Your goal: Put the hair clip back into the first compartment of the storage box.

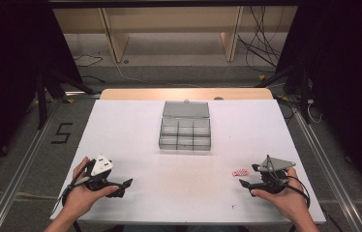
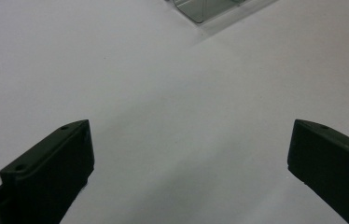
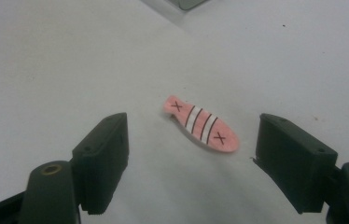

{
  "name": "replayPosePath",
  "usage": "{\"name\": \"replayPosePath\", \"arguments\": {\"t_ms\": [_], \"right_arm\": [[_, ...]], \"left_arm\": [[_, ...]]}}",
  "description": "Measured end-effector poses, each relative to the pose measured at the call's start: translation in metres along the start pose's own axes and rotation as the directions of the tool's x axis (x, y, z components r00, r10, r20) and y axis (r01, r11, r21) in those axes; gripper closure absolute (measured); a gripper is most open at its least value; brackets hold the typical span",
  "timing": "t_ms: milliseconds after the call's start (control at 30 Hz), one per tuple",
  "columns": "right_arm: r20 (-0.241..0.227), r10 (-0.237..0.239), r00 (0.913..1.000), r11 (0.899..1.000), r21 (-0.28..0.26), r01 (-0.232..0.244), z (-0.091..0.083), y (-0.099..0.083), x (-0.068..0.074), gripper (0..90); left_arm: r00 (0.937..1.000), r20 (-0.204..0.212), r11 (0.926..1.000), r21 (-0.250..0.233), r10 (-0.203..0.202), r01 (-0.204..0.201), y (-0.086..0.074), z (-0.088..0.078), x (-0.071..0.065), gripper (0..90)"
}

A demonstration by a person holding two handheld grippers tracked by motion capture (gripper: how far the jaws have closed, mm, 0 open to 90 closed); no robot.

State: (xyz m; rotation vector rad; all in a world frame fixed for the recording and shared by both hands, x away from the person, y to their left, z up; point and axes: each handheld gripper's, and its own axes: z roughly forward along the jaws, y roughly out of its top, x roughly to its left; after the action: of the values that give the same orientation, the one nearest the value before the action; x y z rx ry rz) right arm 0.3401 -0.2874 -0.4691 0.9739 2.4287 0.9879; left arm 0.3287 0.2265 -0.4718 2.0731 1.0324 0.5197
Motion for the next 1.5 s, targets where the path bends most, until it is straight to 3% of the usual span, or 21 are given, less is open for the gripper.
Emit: {"name": "replayPosePath", "arguments": {"t_ms": [300,500,567,967,1233,1333,1367,1400,1433,1500], "right_arm": [[-0.002,-0.027,0.9996,0.999,0.032,0.027,0.002,0.006,-0.002,28.3],[-0.013,-0.061,0.998,0.994,0.089,0.062,0.008,0.015,-0.009,29.3],[-0.034,-0.084,0.9959,0.987,0.134,0.088,0.013,0.021,-0.015,29.3],[-0.098,-0.085,0.9915,0.961,0.255,0.108,0.039,0.036,-0.026,37.2],[-0.126,-0.08,0.9888,0.957,0.266,0.111,0.042,0.037,-0.029,42.2],[-0.14,-0.084,0.9866,0.951,0.283,0.121,0.042,0.039,-0.029,47.4],[-0.152,-0.099,0.9835,0.944,0.299,0.141,0.043,0.042,-0.028,53.6],[-0.152,-0.099,0.9835,0.944,0.299,0.141,0.043,0.042,-0.028,53.6],[-0.158,-0.113,0.9809,0.936,0.315,0.159,0.044,0.045,-0.027,57.6],[-0.16,-0.112,0.9808,0.933,0.323,0.159,0.044,0.046,-0.026,59.4]], "left_arm": [[0.9999,0.004,0.9999,0.0,0.011,-0.011,0.0,0.0,-0.003,0.0],[0.9999,0.009,0.9999,-0.002,0.012,-0.012,0.001,0.0,-0.003,0.0],[0.9999,0.006,0.9999,-0.002,0.011,-0.011,0.0,0.0,-0.003,0.0],[0.9999,0.007,1.0,-0.003,0.009,-0.009,0.0,0.0,-0.003,0.0],[0.9999,0.011,0.9999,-0.002,0.012,-0.012,0.001,0.0,-0.004,0.0],[0.9998,0.01,0.9999,-0.006,0.015,-0.015,0.001,0.0,-0.005,0.0],[0.9998,0.01,0.9998,-0.009,0.016,-0.016,0.001,0.0,-0.005,0.0],[0.9998,0.011,0.9998,-0.007,0.016,-0.016,0.001,0.0,-0.005,0.0],[0.9998,0.011,0.9998,-0.006,0.017,-0.016,0.002,0.0,-0.004,0.0],[0.9998,0.011,0.9999,-0.008,0.014,-0.014,0.001,0.0,-0.004,0.0]]}}
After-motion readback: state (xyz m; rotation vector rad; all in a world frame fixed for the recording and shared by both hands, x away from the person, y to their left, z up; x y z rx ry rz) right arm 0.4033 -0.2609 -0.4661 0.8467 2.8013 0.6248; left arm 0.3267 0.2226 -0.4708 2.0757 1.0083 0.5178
